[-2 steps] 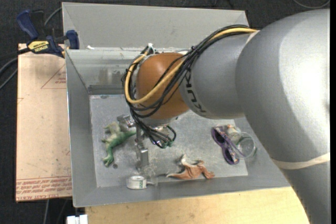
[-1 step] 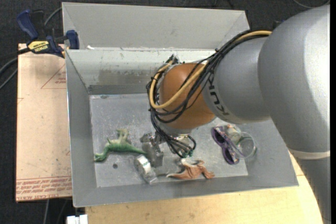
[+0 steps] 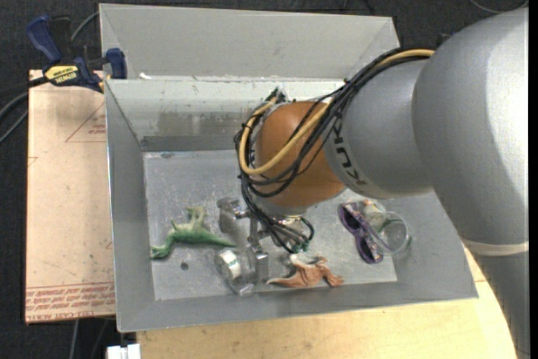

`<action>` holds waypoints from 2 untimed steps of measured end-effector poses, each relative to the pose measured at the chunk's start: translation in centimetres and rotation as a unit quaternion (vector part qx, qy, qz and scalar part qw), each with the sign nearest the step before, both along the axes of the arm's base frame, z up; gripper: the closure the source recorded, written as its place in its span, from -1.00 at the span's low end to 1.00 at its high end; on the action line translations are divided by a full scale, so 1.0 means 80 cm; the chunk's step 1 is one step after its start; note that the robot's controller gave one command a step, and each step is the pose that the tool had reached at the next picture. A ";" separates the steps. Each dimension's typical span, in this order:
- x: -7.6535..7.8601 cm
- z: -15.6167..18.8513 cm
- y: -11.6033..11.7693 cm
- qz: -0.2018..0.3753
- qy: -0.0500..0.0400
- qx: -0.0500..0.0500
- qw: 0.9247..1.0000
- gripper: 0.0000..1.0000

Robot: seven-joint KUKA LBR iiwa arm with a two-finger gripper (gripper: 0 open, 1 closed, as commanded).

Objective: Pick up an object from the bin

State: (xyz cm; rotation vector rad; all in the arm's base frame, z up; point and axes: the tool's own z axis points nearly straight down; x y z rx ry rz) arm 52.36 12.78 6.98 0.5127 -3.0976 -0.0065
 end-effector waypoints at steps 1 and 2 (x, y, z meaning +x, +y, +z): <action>0.000 0.000 0.000 0.000 0.000 0.000 1.000 -1.00; -0.015 0.000 0.021 -0.055 0.000 0.000 0.998 -1.00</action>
Offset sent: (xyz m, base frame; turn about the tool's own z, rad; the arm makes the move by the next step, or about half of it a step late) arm -0.0134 0.0184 0.0002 0.1221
